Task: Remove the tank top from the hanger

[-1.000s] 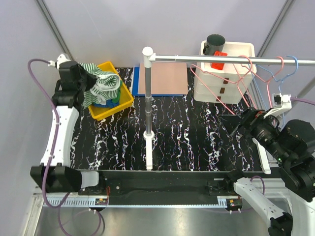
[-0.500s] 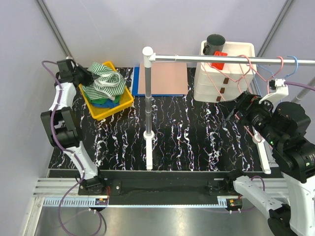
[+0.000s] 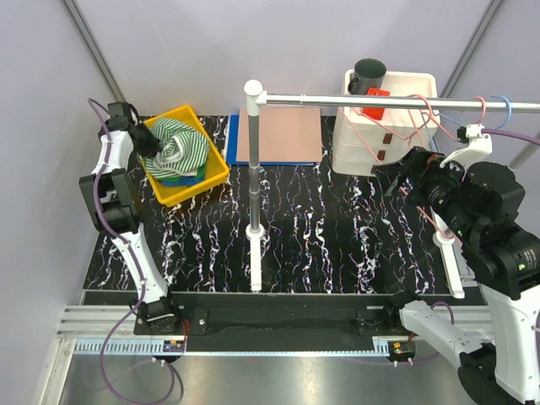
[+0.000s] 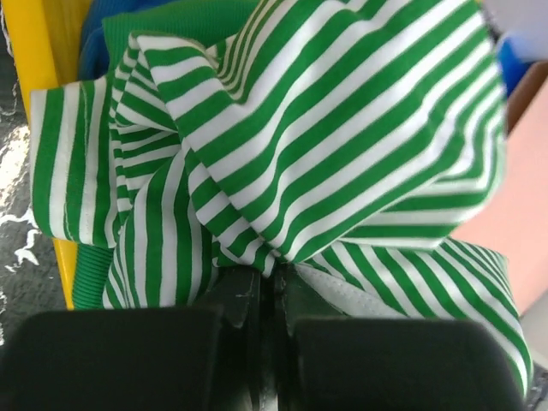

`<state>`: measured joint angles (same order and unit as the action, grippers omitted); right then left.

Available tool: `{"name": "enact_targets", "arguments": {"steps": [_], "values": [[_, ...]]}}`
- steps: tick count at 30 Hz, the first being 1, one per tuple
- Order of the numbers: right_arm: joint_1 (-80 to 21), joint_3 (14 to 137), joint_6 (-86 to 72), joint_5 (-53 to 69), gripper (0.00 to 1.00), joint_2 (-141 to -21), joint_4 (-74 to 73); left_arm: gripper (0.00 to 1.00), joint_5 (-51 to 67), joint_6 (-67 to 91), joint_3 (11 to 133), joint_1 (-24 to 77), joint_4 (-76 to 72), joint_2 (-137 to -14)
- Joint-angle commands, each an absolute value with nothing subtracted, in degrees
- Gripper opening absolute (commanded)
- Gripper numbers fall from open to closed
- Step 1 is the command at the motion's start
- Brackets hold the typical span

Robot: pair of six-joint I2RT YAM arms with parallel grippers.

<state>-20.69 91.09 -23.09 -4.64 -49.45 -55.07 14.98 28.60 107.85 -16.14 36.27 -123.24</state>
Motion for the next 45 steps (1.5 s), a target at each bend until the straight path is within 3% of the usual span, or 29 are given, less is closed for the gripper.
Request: {"name": "enact_targets", "arguments": {"steps": [1, 5, 9, 11, 19, 24, 30, 34, 37, 45], "values": [[-20.9, 90.8, -23.1, -4.4, 1.0, -50.4, -51.8, 0.06, 9.5, 24.3, 108.1, -16.3, 40.9, -124.7], [-20.9, 91.1, -23.1, -3.6, 1.0, -50.1, -51.9, 0.28, 7.6, 24.4, 107.3, -15.6, 41.1, -120.8], [-20.9, 91.1, -22.8, -1.5, 1.0, -49.6, -51.9, 0.6, 4.6, 25.1, 106.5, -13.7, 41.3, -115.4], [-20.8, 90.9, -22.7, -0.1, 1.0, -49.4, -51.9, 0.62, 3.8, 25.2, 107.0, -12.2, 41.6, -112.9], [-20.9, 90.1, -20.7, 9.6, 1.0, -49.0, -51.9, 0.99, -4.6, 26.0, 104.8, -9.2, 47.2, -99.5], [-20.9, 89.4, -21.2, 16.9, 1.0, -50.9, -51.7, 0.99, -2.7, 26.8, 95.7, -5.1, 47.7, -85.4], [-20.9, 86.3, -27.0, 25.0, 1.0, -52.7, -48.4, 0.99, -3.5, 35.1, 75.3, 16.0, 44.8, -67.7], [-20.8, 82.1, -32.5, 28.6, 1.0, -50.7, -45.3, 0.98, -3.1, 47.1, 60.7, 25.8, 41.3, -47.3], [-20.9, 77.2, -37.9, 32.2, 1.0, -49.2, -44.9, 0.96, 3.0, 50.3, 52.8, 27.8, 38.4, -37.5], [-20.9, 58.9, -44.7, 27.4, 1.0, -29.7, -44.1, 0.97, 19.3, 58.6, 33.7, 30.6, 24.8, -24.6]]}}
